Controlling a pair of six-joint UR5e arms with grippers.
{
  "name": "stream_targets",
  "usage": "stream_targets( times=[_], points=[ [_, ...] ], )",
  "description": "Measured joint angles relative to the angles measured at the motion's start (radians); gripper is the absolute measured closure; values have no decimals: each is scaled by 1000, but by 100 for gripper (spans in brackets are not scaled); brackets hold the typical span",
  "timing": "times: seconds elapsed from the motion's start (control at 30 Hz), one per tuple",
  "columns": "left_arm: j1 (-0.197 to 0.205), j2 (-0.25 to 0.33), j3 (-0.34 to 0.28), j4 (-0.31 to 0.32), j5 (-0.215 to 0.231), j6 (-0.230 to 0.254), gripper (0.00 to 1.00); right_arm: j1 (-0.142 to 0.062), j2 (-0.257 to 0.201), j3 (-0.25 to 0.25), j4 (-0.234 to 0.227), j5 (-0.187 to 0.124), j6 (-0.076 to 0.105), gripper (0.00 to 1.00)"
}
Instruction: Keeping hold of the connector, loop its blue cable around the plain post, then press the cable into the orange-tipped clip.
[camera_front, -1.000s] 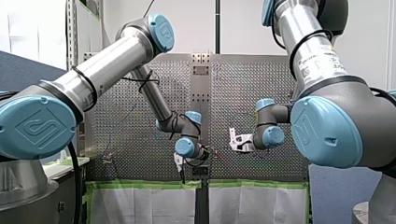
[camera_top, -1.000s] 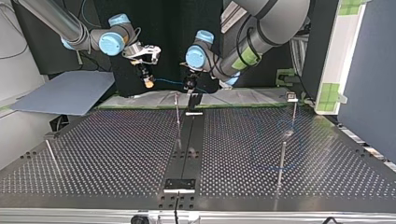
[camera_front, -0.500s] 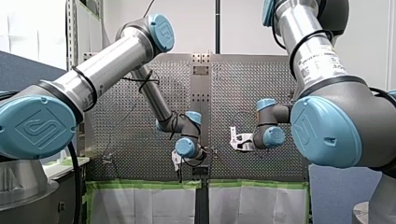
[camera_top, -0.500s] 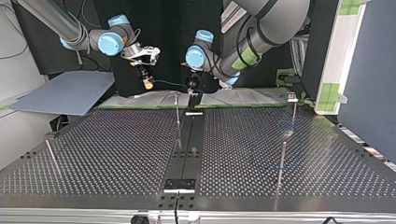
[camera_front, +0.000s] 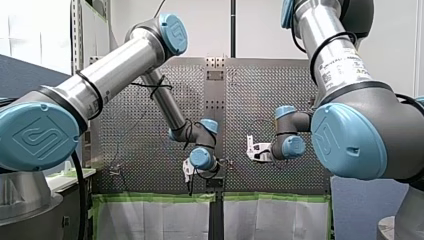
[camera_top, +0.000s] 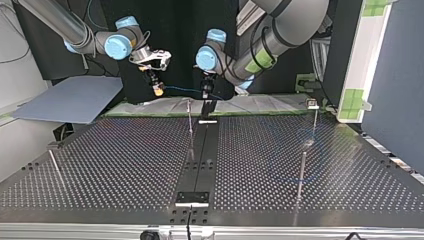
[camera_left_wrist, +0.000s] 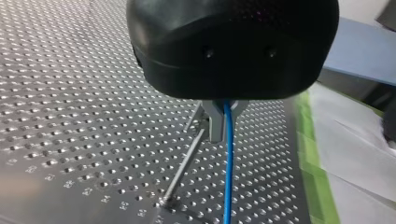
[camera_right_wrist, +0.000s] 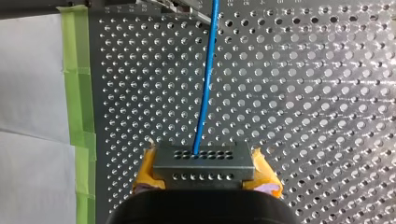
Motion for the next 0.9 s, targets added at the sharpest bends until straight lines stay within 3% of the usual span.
stream_targets(
  times=[0.2,0.53,0.77,0.9],
  points=[
    [-30,0,-5,-8,-58,48,100,-8,4,0,-24,6,39,100],
    [-67,0,-26,70,-146,43,100,-21,60,1,-54,41,49,100],
    [-65,-2,-25,117,-139,22,100,-26,95,1,-107,46,57,100],
    [-56,-17,-15,124,-122,18,100,-31,101,-1,-145,42,72,100]
  ],
)
